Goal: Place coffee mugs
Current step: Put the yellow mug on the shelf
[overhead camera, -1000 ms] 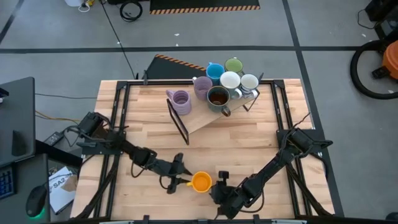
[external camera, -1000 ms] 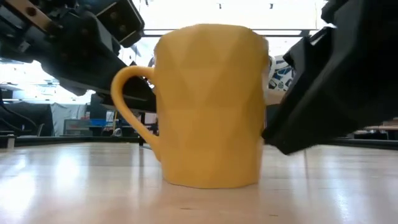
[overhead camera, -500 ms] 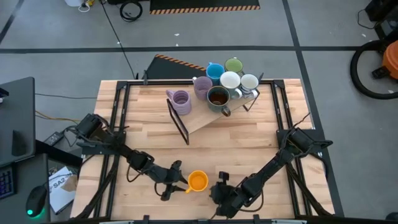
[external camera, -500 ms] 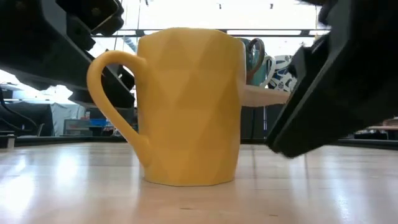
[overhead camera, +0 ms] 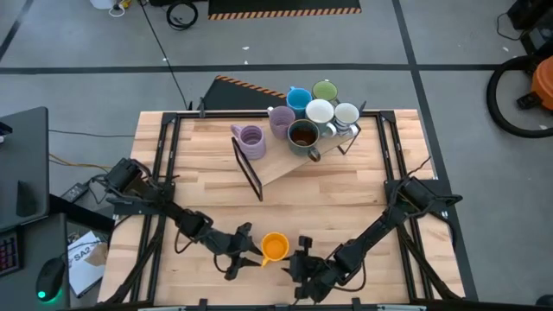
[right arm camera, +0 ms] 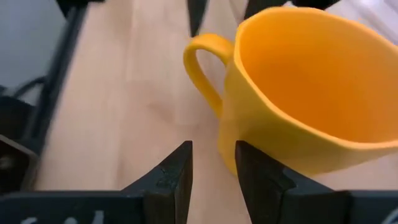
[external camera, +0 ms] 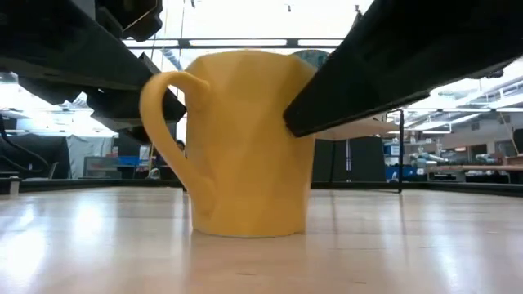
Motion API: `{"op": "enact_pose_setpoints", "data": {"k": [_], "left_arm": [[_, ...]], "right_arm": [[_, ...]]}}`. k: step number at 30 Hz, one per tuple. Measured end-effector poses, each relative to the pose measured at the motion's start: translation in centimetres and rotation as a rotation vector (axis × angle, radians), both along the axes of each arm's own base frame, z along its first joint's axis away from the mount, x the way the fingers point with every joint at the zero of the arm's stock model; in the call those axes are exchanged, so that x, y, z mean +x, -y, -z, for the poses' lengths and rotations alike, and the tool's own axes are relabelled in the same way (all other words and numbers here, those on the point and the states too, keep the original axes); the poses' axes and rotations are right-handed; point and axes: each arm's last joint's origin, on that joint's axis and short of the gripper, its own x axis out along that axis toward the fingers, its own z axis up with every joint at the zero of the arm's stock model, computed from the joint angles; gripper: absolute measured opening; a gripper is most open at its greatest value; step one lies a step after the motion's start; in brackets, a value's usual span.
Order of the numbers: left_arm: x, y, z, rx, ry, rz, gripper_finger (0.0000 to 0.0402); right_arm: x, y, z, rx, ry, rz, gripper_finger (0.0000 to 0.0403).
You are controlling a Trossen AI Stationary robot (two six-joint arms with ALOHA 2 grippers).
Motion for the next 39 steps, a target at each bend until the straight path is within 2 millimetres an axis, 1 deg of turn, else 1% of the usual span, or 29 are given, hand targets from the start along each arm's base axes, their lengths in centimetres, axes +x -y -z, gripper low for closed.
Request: {"op": "enact_pose_setpoints", "data": {"k": [6,11,19,22,25,30,35,39], "left_arm": [[-0.3,0.5,-0.1,0.004,0.01,-0.015,0.0166],[-0.3,0.4,-0.1,0.006,0.012,-0.027,0.0166],[-0.2,0.3,-0.2,0.012,0.031,-0.066,0.0166],[-0.2,0.4,-0.2,0.008,0.026,-0.041,0.0166],[-0.4,0.7,-0.1,0.006,0.021,0.003,0.0166],[-0.4,0.9,-0.3,-0.004,0.036,0.008,0.0166],[-0.4,0.7,-0.4,0.004,0.051,-0.02,0.0166],[-0.3,0.8,-0.6,-0.002,0.075,-0.025,0.0166]], "right_arm": [[0.3,1.4,0.5,-0.096,-0.071,0.012,0.0128],[0.0,2.2,0.9,-0.156,-0.129,0.042,0.0128],[-0.4,3.2,0.2,-0.192,-0.055,0.23,0.0126],[-0.8,3.3,-0.3,-0.169,-0.05,0.269,0.0121],[-1.3,3.0,-0.7,-0.14,-0.066,0.248,0.0115],[-1.7,1.7,-1.1,-0.055,-0.075,0.171,0.0106],[-1.0,0.5,-1.6,0.077,-0.027,0.093,0.0105],[-0.4,0.0,-2.3,0.107,0.041,0.047,0.0105]]}}
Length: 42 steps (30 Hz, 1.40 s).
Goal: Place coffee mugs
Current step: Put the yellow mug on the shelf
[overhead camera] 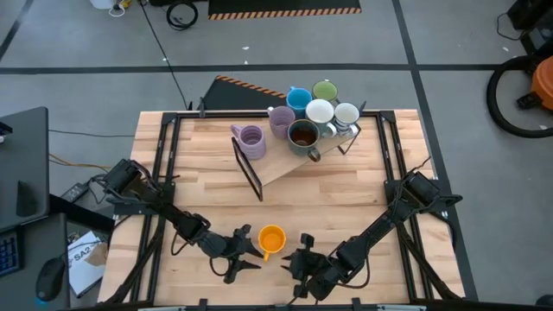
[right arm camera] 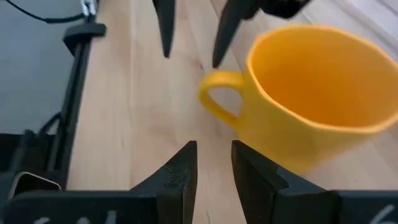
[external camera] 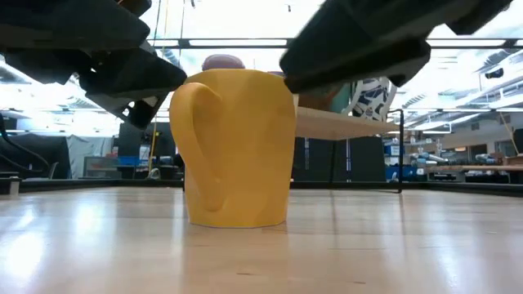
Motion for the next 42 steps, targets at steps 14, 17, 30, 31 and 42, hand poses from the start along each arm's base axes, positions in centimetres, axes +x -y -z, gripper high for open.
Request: {"op": "enact_pose_setpoints", "data": {"k": [14,17,30,31,42], "left_arm": [[0.1,-0.2,0.1,0.017,-0.002,-0.061,0.0166],[0.7,0.1,-0.7,0.039,0.028,-0.061,0.0166],[1.9,0.3,-1.7,0.089,0.043,-0.026,0.0166],[1.8,0.4,-1.8,0.089,0.043,-0.02,0.0166],[0.1,2.2,-1.2,0.119,-0.03,0.049,0.0166]], "right_arm": [[-0.1,-0.1,0.1,-0.02,0.003,0.004,0.0104],[-0.1,0.0,0.0,-0.043,0.018,0.026,0.0104],[-0.3,1.8,0.8,-0.221,-0.121,0.021,0.0104],[-0.4,1.9,0.8,-0.232,-0.122,0.028,0.0104],[-0.1,3.5,0.6,-0.312,-0.165,0.076,0.0104]]}}
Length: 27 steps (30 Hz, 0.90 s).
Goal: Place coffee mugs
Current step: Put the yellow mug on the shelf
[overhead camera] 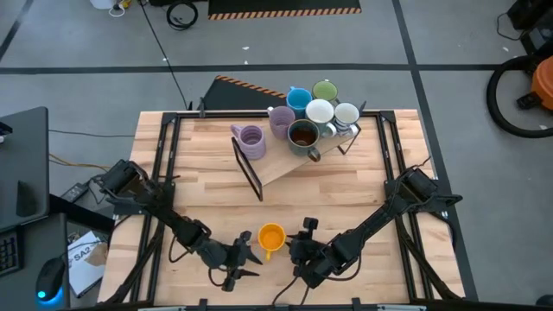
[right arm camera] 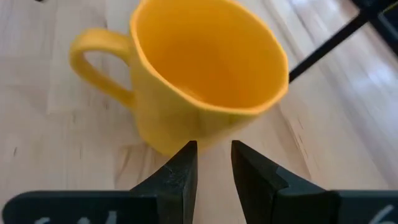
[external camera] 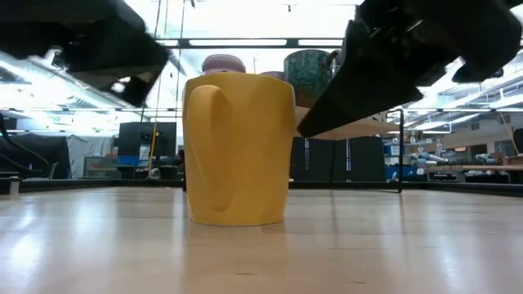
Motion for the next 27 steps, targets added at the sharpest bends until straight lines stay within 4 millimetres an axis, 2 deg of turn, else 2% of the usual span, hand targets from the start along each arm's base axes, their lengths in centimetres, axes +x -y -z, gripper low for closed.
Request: {"op": "enact_pose_setpoints", "data": {"k": [6,12,18,27], "left_arm": [[-0.6,0.4,0.6,0.028,-0.032,-0.052,0.0166],[0.0,-0.7,1.1,0.068,-0.062,-0.101,0.0166],[0.3,-1.4,1.3,0.064,-0.094,-0.133,0.0166],[0.4,-1.4,1.3,0.061,-0.089,-0.136,0.0166]], "right_arm": [[-0.8,-0.4,-1.2,0.112,-0.034,-0.028,0.0104],[0.2,-1.2,-1.6,0.175,0.029,-0.12,0.0104],[0.9,0.5,-1.5,0.058,0.016,-0.076,0.0104],[2.8,4.2,-1.5,-0.102,-0.007,-0.003,0.0104]]}}
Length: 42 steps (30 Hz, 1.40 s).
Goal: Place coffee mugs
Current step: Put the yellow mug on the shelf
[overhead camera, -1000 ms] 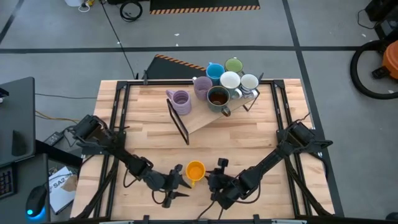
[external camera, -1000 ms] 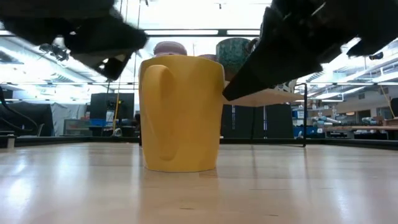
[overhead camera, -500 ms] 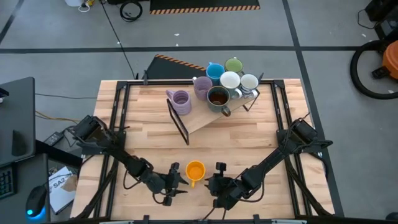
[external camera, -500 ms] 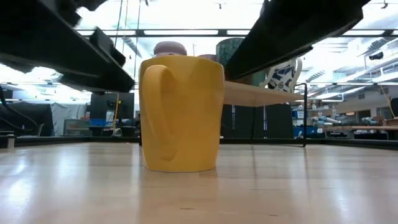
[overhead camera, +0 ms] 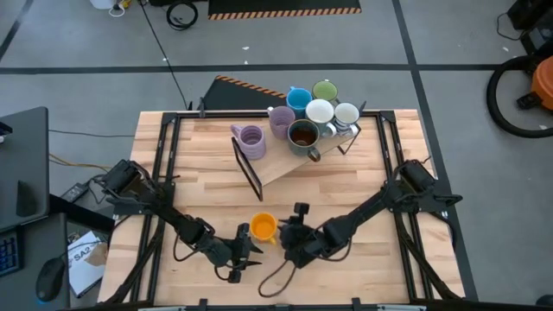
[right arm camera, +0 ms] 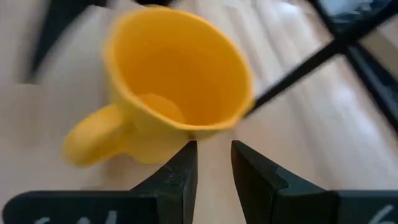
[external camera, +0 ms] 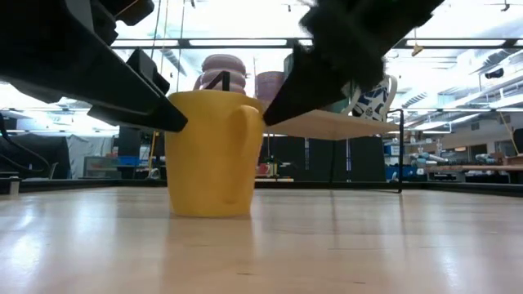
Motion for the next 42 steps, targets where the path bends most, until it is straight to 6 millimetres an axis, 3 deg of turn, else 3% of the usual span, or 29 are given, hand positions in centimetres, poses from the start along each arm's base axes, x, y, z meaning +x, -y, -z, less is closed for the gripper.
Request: {"op": "enact_pose_setpoints", "data": {"k": [5,11,18,25,35,42], "left_arm": [[-0.5,0.3,0.0,0.002,-0.035,0.033,0.0166],[-2.1,0.6,-1.3,0.013,-0.084,0.031,0.0166],[-3.0,0.1,-3.3,-0.006,-0.094,0.044,0.0166],[-3.9,-1.4,-5.9,0.041,-0.088,0.087,0.0166],[-5.6,-4.5,-9.4,0.245,-0.033,0.112,0.0166],[-5.7,-5.5,-9.9,0.252,-0.033,0.087,0.0166]], "right_arm": [[-0.6,0.3,-0.4,0.045,0.006,0.07,0.0103],[-1.9,-3.3,-0.9,0.215,0.187,0.111,0.0096],[-2.0,-6.1,-1.0,0.227,0.379,0.093,0.0104],[-1.4,-6.0,-0.9,0.211,0.452,0.132,0.0113],[-0.5,-4.9,-0.8,0.265,0.442,0.152,0.0145],[-0.9,-5.8,-0.2,0.197,0.504,0.196,0.0155]]}}
